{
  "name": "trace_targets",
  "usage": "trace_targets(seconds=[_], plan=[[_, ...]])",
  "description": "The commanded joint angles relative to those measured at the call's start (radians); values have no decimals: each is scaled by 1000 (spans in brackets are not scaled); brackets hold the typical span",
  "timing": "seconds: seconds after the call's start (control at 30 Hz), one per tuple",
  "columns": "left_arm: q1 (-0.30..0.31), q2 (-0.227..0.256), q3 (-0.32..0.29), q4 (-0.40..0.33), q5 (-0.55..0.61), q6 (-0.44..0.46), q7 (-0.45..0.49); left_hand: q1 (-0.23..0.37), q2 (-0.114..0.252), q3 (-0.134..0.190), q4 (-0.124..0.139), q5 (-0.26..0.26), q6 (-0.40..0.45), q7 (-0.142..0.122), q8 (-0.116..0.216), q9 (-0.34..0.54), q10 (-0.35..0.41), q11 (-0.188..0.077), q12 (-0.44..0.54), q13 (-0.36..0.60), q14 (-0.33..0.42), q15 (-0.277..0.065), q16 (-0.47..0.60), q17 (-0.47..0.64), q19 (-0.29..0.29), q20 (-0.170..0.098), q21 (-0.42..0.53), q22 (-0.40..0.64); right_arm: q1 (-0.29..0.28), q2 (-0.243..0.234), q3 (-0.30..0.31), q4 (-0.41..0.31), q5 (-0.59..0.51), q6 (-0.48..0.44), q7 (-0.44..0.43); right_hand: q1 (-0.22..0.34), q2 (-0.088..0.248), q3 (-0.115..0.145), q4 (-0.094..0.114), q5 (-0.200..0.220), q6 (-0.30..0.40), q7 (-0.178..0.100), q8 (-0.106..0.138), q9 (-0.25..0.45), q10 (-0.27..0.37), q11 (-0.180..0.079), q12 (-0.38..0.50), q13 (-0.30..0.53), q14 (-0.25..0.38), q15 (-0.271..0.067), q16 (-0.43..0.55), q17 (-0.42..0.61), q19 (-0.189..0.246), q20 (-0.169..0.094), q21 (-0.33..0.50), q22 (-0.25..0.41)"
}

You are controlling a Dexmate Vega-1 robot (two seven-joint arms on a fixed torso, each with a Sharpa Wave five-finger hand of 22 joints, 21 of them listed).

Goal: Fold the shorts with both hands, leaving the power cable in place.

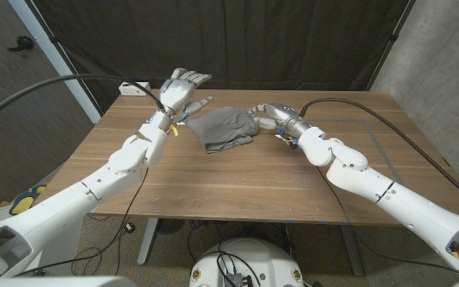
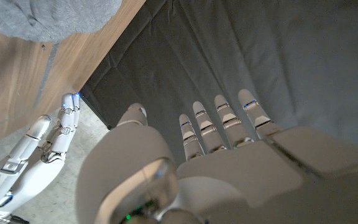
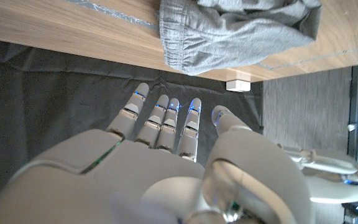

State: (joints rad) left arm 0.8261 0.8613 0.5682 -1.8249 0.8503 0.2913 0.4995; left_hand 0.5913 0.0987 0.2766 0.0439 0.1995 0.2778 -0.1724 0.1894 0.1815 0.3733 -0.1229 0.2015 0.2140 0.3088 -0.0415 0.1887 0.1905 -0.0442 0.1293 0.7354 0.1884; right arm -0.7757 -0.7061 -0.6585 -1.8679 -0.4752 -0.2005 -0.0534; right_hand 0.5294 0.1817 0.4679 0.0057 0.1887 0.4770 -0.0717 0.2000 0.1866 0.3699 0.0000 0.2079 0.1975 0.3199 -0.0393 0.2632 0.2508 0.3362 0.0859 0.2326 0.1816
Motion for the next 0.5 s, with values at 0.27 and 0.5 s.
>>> trace_targets(seconds=[0.27, 0.5], plan=[[127, -33, -183, 24, -436, -157, 13, -19, 17, 14, -6, -9, -17, 34, -4, 2, -33, 41, -3, 0, -38, -16, 0, 6, -50, 19, -22, 8, -54, 70, 110, 109, 315, 140, -149, -9, -1, 3, -4, -1, -22, 4, -12, 1, -19, 6, -11, 2, -9, -27, 7, 6, -1, 1, 1, 2], [146, -77, -243, 99, -674, -313, -28, -35, 23, 15, -2, -16, -36, 55, -9, 2, -63, 66, -7, 0, -59, 13, 0, 9, -68, 21, -29, 11, -74, 86, 142, 154, 432, 216, -168, -24, -8, -9, 4, -5, -49, 7, -19, 1, -41, 21, -17, 2, -25, -18, 3, 10, -9, 1, -3, 3]])
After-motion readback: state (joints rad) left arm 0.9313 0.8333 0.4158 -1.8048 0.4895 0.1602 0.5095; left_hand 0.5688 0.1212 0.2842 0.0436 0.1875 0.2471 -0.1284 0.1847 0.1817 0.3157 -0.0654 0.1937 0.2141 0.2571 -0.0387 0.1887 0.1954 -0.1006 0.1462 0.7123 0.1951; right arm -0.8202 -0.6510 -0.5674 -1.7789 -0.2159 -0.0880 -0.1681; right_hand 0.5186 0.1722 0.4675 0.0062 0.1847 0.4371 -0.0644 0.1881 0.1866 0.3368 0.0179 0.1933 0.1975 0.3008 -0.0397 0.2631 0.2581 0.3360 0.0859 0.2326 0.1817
